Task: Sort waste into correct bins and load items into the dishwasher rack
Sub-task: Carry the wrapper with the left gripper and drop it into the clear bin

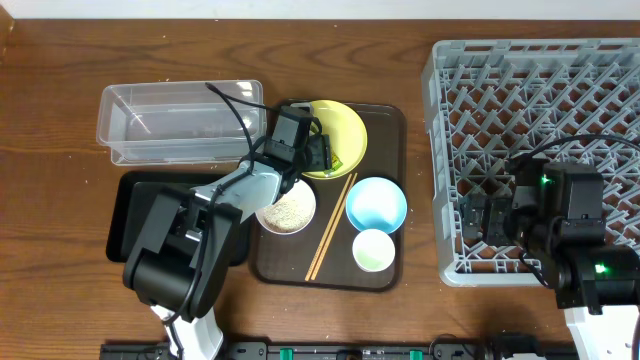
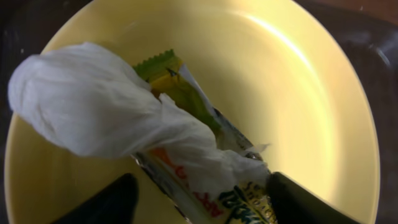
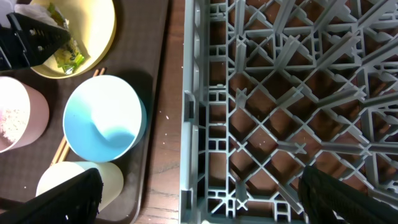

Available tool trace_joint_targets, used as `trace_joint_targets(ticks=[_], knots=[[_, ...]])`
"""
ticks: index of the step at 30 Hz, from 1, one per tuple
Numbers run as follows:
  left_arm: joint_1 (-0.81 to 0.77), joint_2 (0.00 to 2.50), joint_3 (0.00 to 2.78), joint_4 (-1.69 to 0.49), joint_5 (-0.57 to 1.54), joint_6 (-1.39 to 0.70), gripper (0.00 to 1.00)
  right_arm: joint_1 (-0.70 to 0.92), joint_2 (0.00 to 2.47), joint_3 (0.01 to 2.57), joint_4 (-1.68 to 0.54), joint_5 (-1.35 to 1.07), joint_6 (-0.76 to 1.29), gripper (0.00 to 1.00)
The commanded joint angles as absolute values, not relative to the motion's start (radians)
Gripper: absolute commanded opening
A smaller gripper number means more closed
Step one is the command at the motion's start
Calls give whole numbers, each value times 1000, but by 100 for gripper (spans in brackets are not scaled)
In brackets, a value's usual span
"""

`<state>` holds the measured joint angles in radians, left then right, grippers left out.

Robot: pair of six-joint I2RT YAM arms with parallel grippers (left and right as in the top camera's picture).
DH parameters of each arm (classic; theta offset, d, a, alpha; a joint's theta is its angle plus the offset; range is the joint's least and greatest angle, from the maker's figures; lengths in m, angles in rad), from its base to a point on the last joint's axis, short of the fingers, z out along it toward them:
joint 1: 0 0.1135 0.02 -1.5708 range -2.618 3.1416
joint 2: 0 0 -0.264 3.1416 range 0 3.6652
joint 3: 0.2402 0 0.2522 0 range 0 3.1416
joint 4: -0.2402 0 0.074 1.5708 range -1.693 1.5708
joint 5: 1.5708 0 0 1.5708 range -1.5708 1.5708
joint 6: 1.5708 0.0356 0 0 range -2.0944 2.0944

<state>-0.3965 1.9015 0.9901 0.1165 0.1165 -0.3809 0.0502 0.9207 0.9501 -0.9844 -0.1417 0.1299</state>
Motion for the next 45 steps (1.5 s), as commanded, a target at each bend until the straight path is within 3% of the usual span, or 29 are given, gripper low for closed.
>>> trace_joint_targets(ticks=[1, 3, 7, 10, 13, 29, 41, 43, 44, 45], knots=[[-397, 1914, 1008, 113, 101, -380, 55, 59, 918, 968, -988, -147, 142, 99], [-397, 1908, 1008, 114, 121, -380, 38, 59, 918, 968, -988, -147, 142, 99], [-397, 1877, 1008, 97, 130, -380, 21, 59, 918, 968, -988, -147, 142, 99], [-396, 1816, 1008, 64, 129, -379, 10, 59, 918, 968, -988, -147, 142, 99], [-394, 1739, 1008, 22, 129, -379, 6, 59, 917, 968, -988, -147, 142, 99], [-290, 1394, 1008, -157, 100, -375, 6, 59, 917, 968, -988, -147, 142, 99], [-32, 1379, 1008, -140, -33, -368, 7, 59, 917, 968, -988, -147, 142, 99], [2, 1400, 1008, -112, -39, -368, 17, 59, 917, 968, -988, -147, 142, 99], [16, 1415, 1008, -91, -39, -368, 31, 59, 917, 968, -988, -147, 142, 99], [26, 1428, 1008, -75, -39, -368, 38, 59, 917, 968, -988, -147, 142, 99]])
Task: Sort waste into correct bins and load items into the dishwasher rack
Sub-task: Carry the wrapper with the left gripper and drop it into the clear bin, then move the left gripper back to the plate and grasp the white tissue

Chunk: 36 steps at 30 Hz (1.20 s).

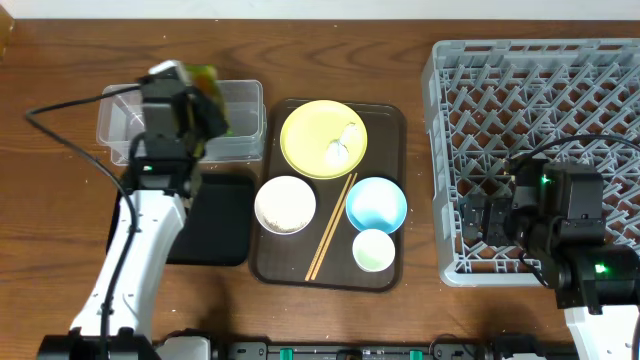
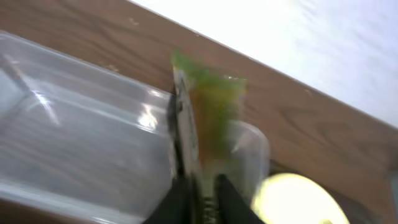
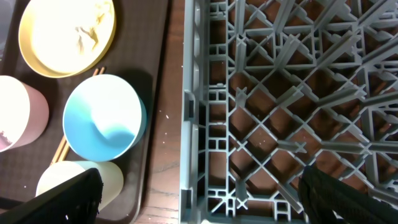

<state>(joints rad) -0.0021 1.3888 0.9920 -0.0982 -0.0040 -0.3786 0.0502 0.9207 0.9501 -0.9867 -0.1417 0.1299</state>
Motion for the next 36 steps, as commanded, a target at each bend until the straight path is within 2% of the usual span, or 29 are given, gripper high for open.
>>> trace_joint_targets(ticks=[1, 2, 4, 8, 11, 15, 18, 23, 27, 36], knots=[[35, 1440, 1008, -63, -39, -368, 41, 59, 917, 968, -988, -147, 142, 99], [43, 1453, 1008, -56, -38, -369, 49, 59, 917, 968, -989, -147, 142, 99], [47, 1467, 1008, -52, -38, -369, 57, 59, 917, 968, -991, -147, 142, 99], [41, 1467, 1008, -54, 17, -369, 57, 59, 918, 968, -995, -147, 142, 99], [19, 1460, 1008, -55, 145, -369, 51, 59, 917, 968, -995, -147, 142, 99], [-57, 1461, 1008, -64, 241, -366, 52, 59, 917, 968, -995, -147, 142, 99], [-148, 1465, 1008, -75, 243, -294, 54, 59, 917, 968, -996, -147, 142, 99], [-294, 1517, 1008, -61, 197, -172, 69, 59, 918, 968, -995, -147, 142, 99], [-364, 1598, 1008, -34, 126, -145, 70, 59, 918, 968, -995, -147, 142, 99], [-430, 1794, 1008, 115, 126, -146, 73, 59, 918, 968, -996, -147, 142, 99]])
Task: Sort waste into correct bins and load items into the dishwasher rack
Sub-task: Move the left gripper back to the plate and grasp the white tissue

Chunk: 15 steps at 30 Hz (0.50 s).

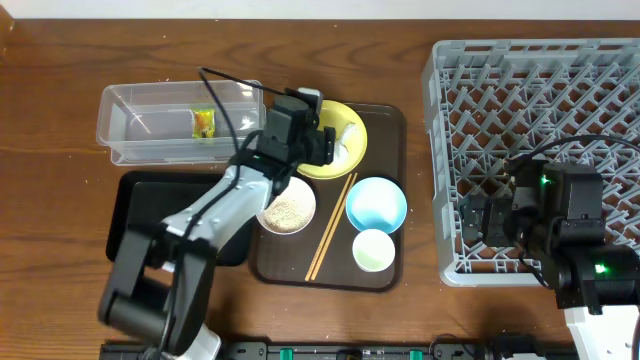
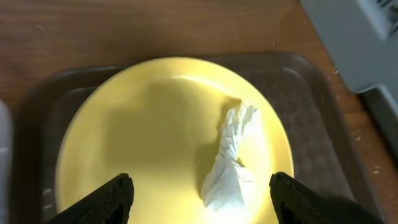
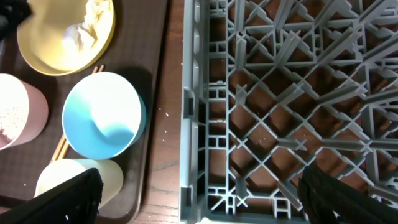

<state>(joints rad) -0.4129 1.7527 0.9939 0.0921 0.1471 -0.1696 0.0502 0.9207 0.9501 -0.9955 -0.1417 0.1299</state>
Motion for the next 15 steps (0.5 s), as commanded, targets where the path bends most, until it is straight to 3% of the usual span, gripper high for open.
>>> trace_joint_targets(ticks=[1, 10, 13, 15], knots=[[-435, 1808, 1008, 121, 126, -146, 73, 59, 918, 968, -996, -147, 142, 99], [-458, 1918, 1008, 137, 126, -146, 72, 59, 918, 968, -996, -147, 142, 99], [-458, 1932, 1008, 137, 126, -146, 56, 59, 917, 968, -997, -147, 142, 99], [-458, 1932, 1008, 138, 126, -146, 36, 59, 917, 968, -997, -147, 142, 99]])
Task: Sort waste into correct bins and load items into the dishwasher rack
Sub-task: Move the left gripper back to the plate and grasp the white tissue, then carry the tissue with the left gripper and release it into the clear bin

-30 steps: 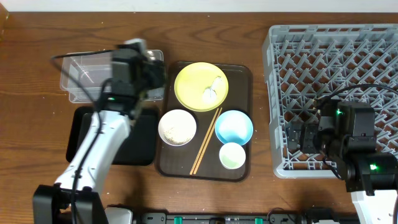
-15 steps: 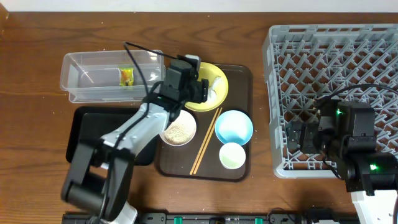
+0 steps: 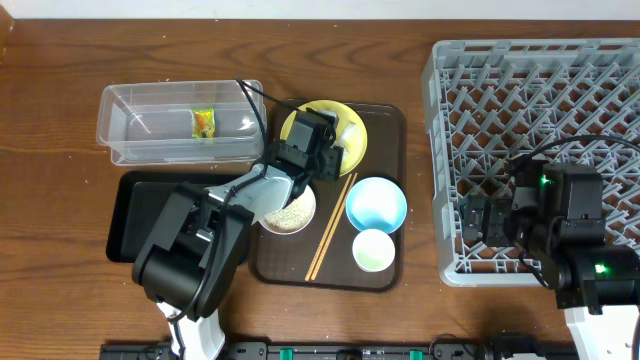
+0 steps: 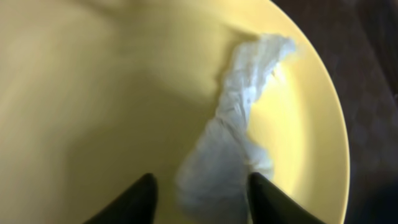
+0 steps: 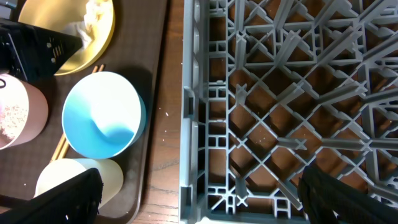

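A crumpled white tissue [image 4: 239, 130] lies on the yellow plate [image 4: 81, 93] at the back of the brown tray [image 3: 385, 272]. My left gripper [image 4: 199, 186] is low over the plate and open, with one finger on each side of the tissue's near end. A green-yellow wrapper [image 3: 204, 122] lies in the clear bin [image 3: 130, 128]. My right gripper [image 5: 202, 202] stands wide open over the near-left corner of the grey dishwasher rack [image 5: 280, 93], holding nothing.
On the brown tray sit a pink bowl of rice [image 3: 288, 210], a blue bowl [image 3: 376, 203], a pale green cup [image 3: 373, 250] and chopsticks [image 3: 330, 230]. A black tray [image 3: 130, 215] lies in front of the clear bin.
My left gripper has come down close to the plate, and its open fingers now straddle the tissue. The right arm has not moved.
My left gripper was open at the wrapper and tissue on the plate. Then it held the wrapper above the clear bin. Then the wrapper lay in the bin and the gripper was open above the plate. Now it is down at the tissue.
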Available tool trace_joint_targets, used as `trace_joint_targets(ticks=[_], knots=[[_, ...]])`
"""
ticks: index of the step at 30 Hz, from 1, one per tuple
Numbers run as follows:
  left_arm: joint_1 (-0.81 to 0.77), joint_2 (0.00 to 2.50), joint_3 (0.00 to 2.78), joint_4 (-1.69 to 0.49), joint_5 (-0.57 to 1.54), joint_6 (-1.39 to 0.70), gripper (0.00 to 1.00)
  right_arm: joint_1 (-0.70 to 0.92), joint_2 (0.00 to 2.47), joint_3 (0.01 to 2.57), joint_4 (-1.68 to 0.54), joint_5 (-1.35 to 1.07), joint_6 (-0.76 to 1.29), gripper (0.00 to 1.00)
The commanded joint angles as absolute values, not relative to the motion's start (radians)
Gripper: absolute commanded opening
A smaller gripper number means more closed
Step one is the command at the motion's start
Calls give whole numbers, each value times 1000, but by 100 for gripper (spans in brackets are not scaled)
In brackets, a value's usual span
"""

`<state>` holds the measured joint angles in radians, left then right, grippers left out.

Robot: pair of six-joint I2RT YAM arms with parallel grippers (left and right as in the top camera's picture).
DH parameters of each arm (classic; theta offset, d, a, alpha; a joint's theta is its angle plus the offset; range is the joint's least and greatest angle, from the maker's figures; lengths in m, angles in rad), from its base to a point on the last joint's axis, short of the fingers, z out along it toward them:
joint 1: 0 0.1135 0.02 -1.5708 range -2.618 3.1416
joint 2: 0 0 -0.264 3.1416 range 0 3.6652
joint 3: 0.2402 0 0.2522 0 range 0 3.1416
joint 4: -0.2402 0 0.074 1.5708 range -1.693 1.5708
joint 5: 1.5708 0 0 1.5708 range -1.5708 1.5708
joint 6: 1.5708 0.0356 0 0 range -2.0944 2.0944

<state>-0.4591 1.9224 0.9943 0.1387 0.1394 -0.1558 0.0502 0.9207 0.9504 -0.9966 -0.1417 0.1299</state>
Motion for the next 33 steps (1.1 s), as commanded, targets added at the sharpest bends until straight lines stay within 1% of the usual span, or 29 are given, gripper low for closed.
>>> trace_joint_targets(ticks=[1, 3, 5, 6, 12, 19, 22, 27, 29, 31, 32, 33], knots=[[-458, 1930, 1008, 138, 126, -146, 25, 59, 917, 968, -997, -147, 142, 99], [-458, 1922, 1008, 136, 126, -146, 11, 59, 918, 968, -997, -147, 142, 99], [-456, 1903, 1008, 130, 126, -146, 6, 59, 917, 968, -999, -147, 142, 99], [-454, 1888, 1008, 126, 126, -146, 6, 59, 917, 968, -1000, -147, 142, 99], [-401, 1720, 1008, 60, 120, -146, 6, 59, 917, 968, -1006, -147, 142, 99], [-251, 1501, 1008, -6, 118, -146, 6, 59, 918, 968, -1006, -147, 142, 99], [-178, 1471, 1008, -16, 113, -146, 7, 59, 918, 968, -1006, -147, 142, 99], [-72, 1497, 1007, -22, 111, -146, 8, 59, 917, 968, -1006, -147, 142, 99], [-41, 1518, 1007, -22, 111, -146, 11, 59, 917, 968, -1006, -147, 142, 99], [-15, 1538, 1007, -22, 111, -146, 17, 59, 917, 968, -1006, -147, 142, 99], [-2, 1549, 1007, -22, 111, -146, 17, 59, 917, 968, -1006, -147, 142, 99], [10, 1560, 1007, -22, 111, -146, 22, 59, 917, 968, -1006, -147, 142, 99]])
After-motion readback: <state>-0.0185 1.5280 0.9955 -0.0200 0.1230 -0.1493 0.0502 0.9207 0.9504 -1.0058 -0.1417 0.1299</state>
